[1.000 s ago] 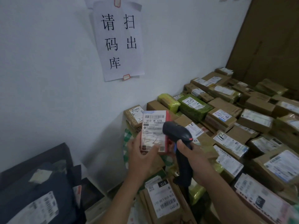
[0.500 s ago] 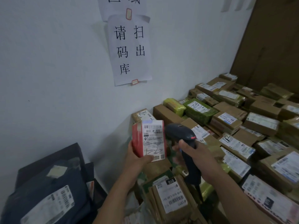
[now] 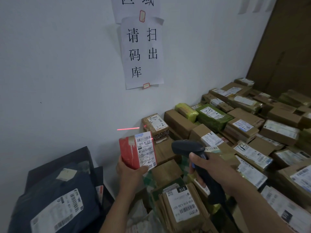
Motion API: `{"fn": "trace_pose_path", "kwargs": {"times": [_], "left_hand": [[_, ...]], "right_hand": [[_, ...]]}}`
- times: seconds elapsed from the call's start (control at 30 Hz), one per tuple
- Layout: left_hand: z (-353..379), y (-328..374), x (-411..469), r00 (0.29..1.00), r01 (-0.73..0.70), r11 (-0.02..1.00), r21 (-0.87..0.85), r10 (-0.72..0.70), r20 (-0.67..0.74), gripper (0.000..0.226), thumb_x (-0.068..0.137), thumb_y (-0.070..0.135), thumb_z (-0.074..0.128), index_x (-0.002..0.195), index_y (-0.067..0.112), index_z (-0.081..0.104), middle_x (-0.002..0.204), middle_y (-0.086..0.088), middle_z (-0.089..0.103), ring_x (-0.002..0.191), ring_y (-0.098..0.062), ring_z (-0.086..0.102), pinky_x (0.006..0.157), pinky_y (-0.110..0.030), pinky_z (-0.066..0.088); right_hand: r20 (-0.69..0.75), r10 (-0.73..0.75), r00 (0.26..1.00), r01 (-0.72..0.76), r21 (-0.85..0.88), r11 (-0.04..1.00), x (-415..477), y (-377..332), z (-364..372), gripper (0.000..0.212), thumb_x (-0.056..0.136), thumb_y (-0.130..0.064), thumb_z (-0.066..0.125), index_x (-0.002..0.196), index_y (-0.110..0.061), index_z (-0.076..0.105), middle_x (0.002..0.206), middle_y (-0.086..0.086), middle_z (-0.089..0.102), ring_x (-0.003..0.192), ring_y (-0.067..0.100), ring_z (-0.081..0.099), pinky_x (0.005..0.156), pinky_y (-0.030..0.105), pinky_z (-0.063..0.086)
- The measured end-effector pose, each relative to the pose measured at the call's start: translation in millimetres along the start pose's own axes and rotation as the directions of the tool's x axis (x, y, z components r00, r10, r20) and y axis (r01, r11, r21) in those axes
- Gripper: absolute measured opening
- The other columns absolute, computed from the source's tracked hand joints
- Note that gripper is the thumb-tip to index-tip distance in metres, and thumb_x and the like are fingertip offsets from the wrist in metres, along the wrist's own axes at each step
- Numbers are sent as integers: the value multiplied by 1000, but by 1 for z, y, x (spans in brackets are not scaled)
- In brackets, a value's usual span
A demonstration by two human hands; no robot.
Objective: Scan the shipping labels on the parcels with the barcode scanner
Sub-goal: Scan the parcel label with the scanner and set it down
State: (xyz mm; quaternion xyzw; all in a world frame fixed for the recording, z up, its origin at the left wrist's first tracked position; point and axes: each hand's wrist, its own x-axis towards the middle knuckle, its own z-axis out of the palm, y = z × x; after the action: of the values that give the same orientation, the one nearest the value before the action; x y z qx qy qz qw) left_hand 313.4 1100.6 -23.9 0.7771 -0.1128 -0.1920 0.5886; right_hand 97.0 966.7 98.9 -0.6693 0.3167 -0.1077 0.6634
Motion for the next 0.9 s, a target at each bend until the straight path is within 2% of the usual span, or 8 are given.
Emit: {"fn": "trace_pose_path", "kwargs": {"times": [0.1, 0.4, 0.53, 0.6, 0.67, 0.77, 0.83, 0.9], "left_hand": [[0, 1, -2, 1000, -12, 1000, 15, 12, 6, 111, 62, 14, 90, 150, 25, 24, 142, -5, 40, 126, -28, 48, 98, -51, 47], [3, 2, -7, 998, -15, 999, 43, 12, 55, 112, 61, 21, 92, 149, 27, 25, 141, -4, 42, 123, -24, 50, 95, -46, 49], [11, 9, -10, 991, -11, 999, 33, 6, 131, 100, 66, 25, 90, 146, 29, 31, 138, -1, 48, 120, -21, 53, 94, -43, 53], [17, 16, -13, 980, -13, 1000, 5, 12, 197, 81, 74, 24, 84, 140, 30, 39, 134, 2, 55, 111, -15, 59, 80, -28, 54], [24, 28, -21, 957, -22, 999, -31, 30, 289, 65, 83, 23, 76, 138, 31, 42, 124, 7, 62, 101, -6, 62, 68, -18, 52], [40, 47, -30, 922, -23, 997, -78, 51, 385, 58, 89, 25, 69, 140, 34, 41, 116, 8, 65, 98, -10, 67, 73, -26, 57], [54, 59, -33, 903, -32, 996, -87, 66, 424, 49, 90, 28, 67, 134, 36, 47, 116, 5, 69, 97, -13, 71, 80, -32, 59], [69, 68, -34, 884, -35, 995, -88, 72, 461, 41, 91, 29, 66, 129, 35, 53, 112, 3, 72, 95, -13, 72, 81, -32, 58]], "right_hand": [[11, 5, 1000, -4, -19, 1000, 1, -1, 1, 44, 93, -37, 56, 88, 6, 60, 52, -2, 61, 42, 15, 51, 50, 25, 44], [5, -4, 1000, 4, -20, 1000, 4, 1, -3, 43, 91, -39, 56, 86, 3, 61, 54, -1, 62, 43, 14, 52, 49, 25, 45], [-35, -23, 999, 24, 29, 999, 6, 5, -12, 42, 89, -39, 59, 85, 3, 60, 54, 2, 61, 43, 17, 52, 48, 27, 45], [-107, -12, 994, 20, 78, 997, 6, 6, -18, 43, 83, -41, 62, 82, 2, 60, 57, 5, 61, 45, 18, 53, 46, 28, 46], [-249, 34, 968, -11, 92, 996, 6, 7, -27, 45, 77, -46, 64, 80, -1, 62, 61, 8, 64, 49, 20, 57, 45, 26, 48], [-453, 92, 887, -69, 67, 995, 6, 11, -45, 42, 87, -45, 62, 88, -4, 66, 72, 4, 70, 56, 20, 61, 43, 24, 49], [-529, 112, 841, -74, 92, 993, 4, 16, -56, 43, 88, -47, 60, 89, -5, 66, 81, 9, 72, 62, 23, 63, 47, 26, 49], [-588, 135, 798, -69, 134, 989, 2, 19, -66, 42, 87, -48, 62, 85, -6, 67, 85, 14, 71, 66, 26, 64, 52, 28, 48]]}}
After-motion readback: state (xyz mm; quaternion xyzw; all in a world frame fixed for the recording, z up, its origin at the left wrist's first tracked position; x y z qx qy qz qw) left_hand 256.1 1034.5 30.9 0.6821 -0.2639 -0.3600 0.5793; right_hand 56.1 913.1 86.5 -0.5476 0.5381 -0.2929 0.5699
